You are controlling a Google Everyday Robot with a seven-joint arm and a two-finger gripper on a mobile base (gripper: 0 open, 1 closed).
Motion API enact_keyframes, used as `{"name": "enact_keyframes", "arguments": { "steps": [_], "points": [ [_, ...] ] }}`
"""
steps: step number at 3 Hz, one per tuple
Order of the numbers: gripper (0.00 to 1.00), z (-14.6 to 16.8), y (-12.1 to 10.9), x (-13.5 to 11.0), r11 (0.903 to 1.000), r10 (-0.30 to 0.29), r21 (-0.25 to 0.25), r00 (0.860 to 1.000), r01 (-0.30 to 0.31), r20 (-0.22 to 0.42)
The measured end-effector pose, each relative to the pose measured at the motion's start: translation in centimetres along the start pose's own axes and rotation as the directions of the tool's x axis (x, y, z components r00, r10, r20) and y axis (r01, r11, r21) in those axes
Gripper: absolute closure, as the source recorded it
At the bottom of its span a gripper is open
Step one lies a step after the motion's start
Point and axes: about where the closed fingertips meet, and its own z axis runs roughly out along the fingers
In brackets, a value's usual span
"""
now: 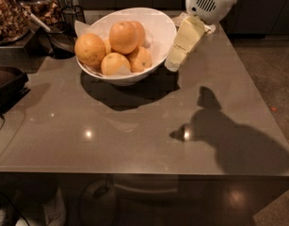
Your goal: Pick orange from white bowl
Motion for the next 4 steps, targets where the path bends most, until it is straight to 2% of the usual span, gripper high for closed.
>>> {"name": "enact_keyframes", "arguments": {
  "steps": [1, 2, 4],
  "points": [
    [0.00, 1.0, -0.5, -2.9, 0.9981, 0.043, -0.047, 0.998, -0.041, 0.035],
    [0.00, 1.2, -0.9, -4.5, 0.9974, 0.045, -0.059, 0.998, -0.042, 0.040],
    [0.00, 1.1, -1.0, -5.8, 0.9987, 0.026, -0.046, 0.997, -0.022, 0.072]
  ]
}}
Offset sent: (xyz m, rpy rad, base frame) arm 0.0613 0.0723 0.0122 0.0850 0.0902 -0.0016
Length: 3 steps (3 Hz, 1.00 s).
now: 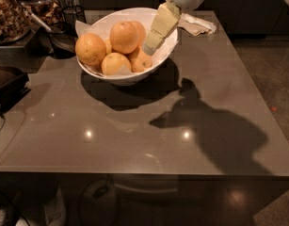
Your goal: Pick orange from white bowl
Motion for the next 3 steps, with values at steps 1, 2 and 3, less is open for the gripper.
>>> {"name": "enact_keyframes", "arguments": {
  "steps": [1, 2, 3],
  "points": [
    [0.00, 0.2, 0.3, -2.9, 1.0000, 0.005, -0.006, 0.999, -0.005, 0.039],
    [0.00, 0.9, 0.6, -5.4, 0.9999, 0.005, -0.016, 0.999, -0.004, 0.040],
    [0.00, 1.8, 0.5, -7.3, 0.9996, 0.004, -0.028, 0.999, -0.003, 0.032]
  ]
}}
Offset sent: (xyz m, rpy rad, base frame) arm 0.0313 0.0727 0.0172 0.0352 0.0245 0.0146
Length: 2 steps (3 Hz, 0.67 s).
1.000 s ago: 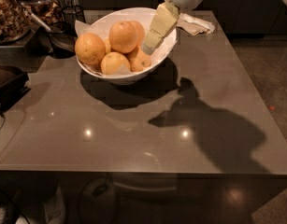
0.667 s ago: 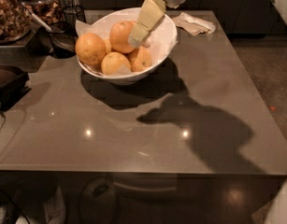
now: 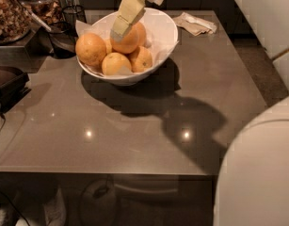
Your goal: Pick orange from white bowl
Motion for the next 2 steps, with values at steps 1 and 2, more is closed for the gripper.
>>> {"name": "enact_keyframes", "arguments": {
  "steps": [1, 2],
  "points": [
    [0.00, 0.37, -0.35, -0.83, 0.9993, -0.022, -0.029, 0.999, 0.022, 0.026],
    [0.00, 0.57, -0.50, -1.33, 0.9997, -0.013, -0.018, 0.999, 0.014, 0.050]
  ]
}}
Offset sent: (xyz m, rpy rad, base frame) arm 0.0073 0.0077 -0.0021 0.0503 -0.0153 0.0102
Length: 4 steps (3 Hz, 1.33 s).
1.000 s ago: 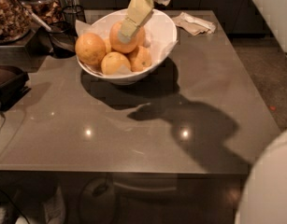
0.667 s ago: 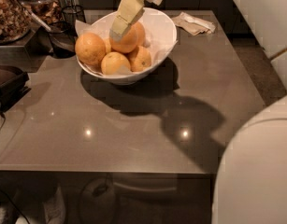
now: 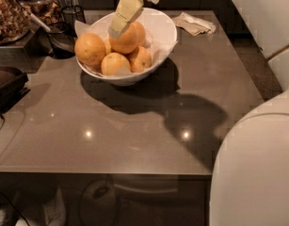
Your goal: Pick orange from white bowl
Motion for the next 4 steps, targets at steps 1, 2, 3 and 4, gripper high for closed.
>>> {"name": "enact_keyframes", "arguments": {
  "steps": [1, 2, 3, 4],
  "points": [
    [0.00, 1.2, 0.2, -1.5, 0.9999, 0.012, 0.000, 1.000, -0.012, -0.001],
    [0.00, 2.5, 0.2, -2.5, 0.9995, 0.032, 0.000, 0.999, -0.032, -0.021],
    [0.01, 3.6, -0.1, -2.7, 0.9977, 0.067, -0.002, 0.997, -0.067, -0.040],
    [0.05, 4.7, -0.8, -2.5, 0.9934, 0.114, -0.003, 0.991, -0.115, -0.063]
  ]
}}
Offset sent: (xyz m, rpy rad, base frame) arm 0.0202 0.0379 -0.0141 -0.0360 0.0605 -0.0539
